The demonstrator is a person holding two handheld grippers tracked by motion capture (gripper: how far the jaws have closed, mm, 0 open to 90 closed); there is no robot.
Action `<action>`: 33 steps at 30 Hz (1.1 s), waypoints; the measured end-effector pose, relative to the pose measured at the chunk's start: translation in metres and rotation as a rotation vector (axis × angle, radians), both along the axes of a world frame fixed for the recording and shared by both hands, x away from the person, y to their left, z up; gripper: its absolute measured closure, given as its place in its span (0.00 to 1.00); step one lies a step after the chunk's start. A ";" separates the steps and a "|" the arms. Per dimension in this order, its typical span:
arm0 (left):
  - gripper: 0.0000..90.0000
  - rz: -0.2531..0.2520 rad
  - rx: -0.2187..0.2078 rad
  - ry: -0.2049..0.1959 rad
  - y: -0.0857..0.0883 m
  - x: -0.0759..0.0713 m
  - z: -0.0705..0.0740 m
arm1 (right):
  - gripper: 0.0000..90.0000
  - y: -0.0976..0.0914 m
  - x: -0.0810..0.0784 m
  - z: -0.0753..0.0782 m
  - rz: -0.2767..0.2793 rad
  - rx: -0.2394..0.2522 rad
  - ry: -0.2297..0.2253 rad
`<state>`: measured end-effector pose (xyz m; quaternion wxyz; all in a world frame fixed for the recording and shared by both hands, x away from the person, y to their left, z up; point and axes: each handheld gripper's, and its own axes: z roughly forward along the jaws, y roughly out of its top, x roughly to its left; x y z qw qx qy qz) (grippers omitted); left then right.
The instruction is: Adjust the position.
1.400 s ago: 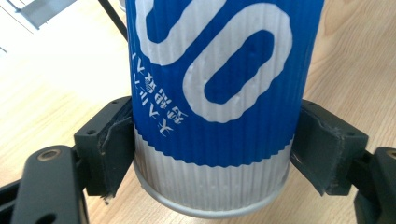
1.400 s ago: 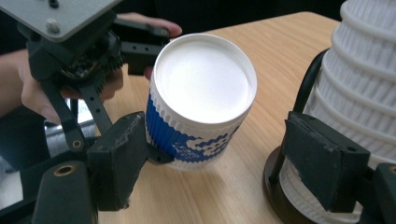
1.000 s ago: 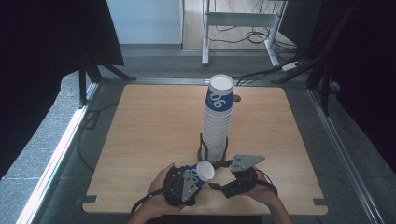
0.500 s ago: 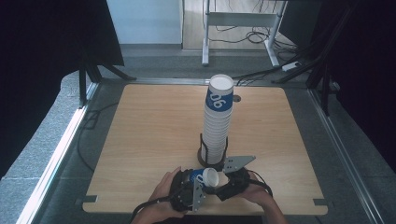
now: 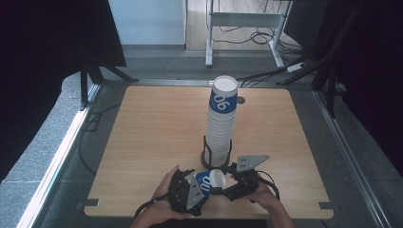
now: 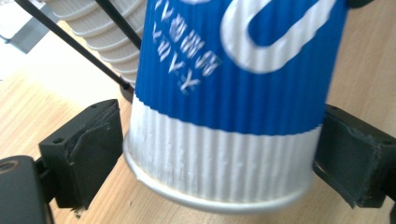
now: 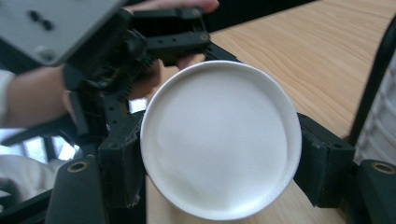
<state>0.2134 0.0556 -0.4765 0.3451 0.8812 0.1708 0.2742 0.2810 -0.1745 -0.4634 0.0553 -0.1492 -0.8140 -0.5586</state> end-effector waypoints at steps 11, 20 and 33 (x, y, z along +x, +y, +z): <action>0.16 -0.043 0.001 0.012 -0.001 -0.001 -0.003 | 0.31 0.003 0.000 -0.005 0.031 0.007 0.017; 0.18 -0.049 0.017 0.005 0.001 0.000 -0.005 | 0.30 0.005 -0.001 -0.006 0.022 -0.008 0.017; 0.18 -0.014 0.011 -0.005 0.006 0.005 -0.006 | 0.22 0.000 -0.002 0.002 -0.046 -0.014 -0.027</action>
